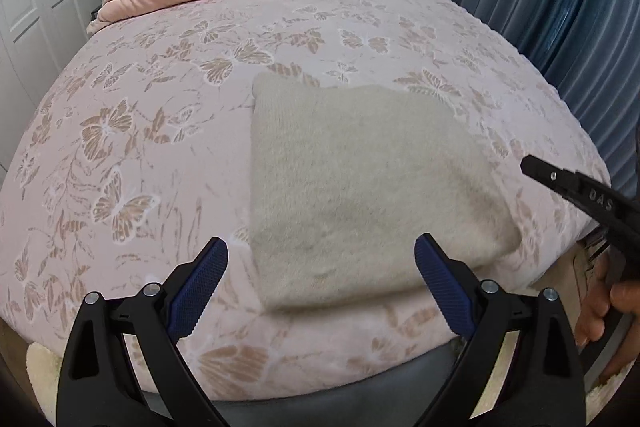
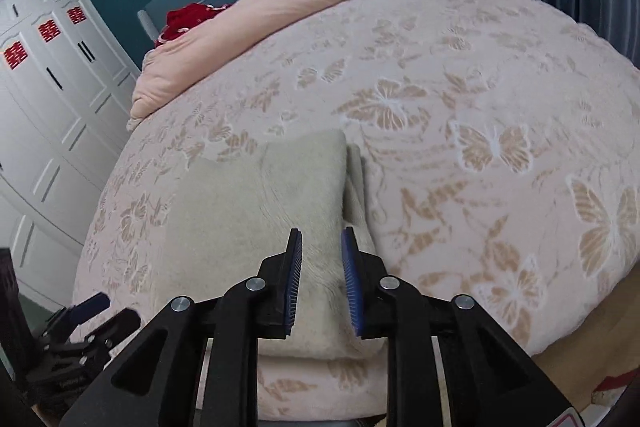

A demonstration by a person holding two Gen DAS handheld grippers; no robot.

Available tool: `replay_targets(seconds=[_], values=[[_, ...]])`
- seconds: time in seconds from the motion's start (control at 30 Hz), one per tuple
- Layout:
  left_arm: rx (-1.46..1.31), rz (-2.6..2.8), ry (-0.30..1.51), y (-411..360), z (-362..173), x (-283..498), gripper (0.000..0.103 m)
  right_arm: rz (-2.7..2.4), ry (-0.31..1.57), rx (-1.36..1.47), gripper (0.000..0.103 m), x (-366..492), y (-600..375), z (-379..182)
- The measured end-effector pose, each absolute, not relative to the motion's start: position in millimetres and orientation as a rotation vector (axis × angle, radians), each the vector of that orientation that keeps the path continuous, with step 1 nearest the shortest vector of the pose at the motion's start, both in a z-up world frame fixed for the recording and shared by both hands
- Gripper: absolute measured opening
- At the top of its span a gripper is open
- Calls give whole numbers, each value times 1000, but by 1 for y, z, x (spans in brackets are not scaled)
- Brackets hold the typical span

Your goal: Fold small clothes

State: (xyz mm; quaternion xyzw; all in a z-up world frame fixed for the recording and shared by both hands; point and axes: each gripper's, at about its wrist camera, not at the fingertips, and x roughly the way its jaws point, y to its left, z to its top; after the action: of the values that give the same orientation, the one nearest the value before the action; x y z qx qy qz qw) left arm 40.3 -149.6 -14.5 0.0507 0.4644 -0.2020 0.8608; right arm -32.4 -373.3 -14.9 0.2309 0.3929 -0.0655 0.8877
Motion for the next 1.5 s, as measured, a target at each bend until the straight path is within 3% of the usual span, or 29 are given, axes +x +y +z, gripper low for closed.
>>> replay_targets(seconds=[0.1, 0.2, 0.27, 0.33, 0.5, 0.73, 0.77, 0.8, 0.83, 0.87, 0.9, 1.07, 1.27, 1.43, 1.47, 1.5], values=[[94, -418, 978, -172, -14, 70, 92, -127, 876, 444, 1, -5, -369, -32], [139, -391, 1032, -194, -39, 95, 92, -166, 1037, 363, 0, 17, -361, -87], [182, -368, 1118, -203, -72, 107, 92, -198, 1031, 275, 0, 17, -355, -111], [212, -332, 1153, -205, -96, 110, 95, -212, 1022, 230, 0, 18, -351, -111], [286, -328, 1082, -209, -99, 99, 97, -233, 1005, 155, 0, 18, -343, -111], [266, -329, 1092, -203, -92, 100, 97, -211, 941, 374, 1, 3, -361, -87], [260, -331, 1097, -202, -91, 100, 97, -206, 933, 417, 5, -1, -364, -84], [251, -334, 1103, -200, -90, 98, 97, -209, 924, 451, 19, -4, -367, -81], [244, -335, 1109, -198, -88, 97, 97, -228, 917, 470, 36, -8, -370, -78], [230, -337, 1116, -195, -85, 96, 97, -249, 897, 474, 76, -13, -371, -75], [205, -346, 1122, -191, -82, 95, 97, -272, 863, 471, 79, -19, -372, -71], [-21, -430, 1171, -157, -76, 94, 98, -219, 900, 508, 81, -22, -375, -85], [-163, -392, 1324, -137, -116, 117, 98, -115, 982, 762, 83, -12, -381, -133], [-274, -433, 1374, -142, -137, 125, 98, -82, 932, 892, 89, -4, -386, -144], [-276, -435, 1377, -145, -136, 125, 98, -70, 932, 915, 88, -1, -386, -144], [-276, -444, 1385, -147, -134, 125, 98, -45, 931, 940, 79, 2, -386, -144]])
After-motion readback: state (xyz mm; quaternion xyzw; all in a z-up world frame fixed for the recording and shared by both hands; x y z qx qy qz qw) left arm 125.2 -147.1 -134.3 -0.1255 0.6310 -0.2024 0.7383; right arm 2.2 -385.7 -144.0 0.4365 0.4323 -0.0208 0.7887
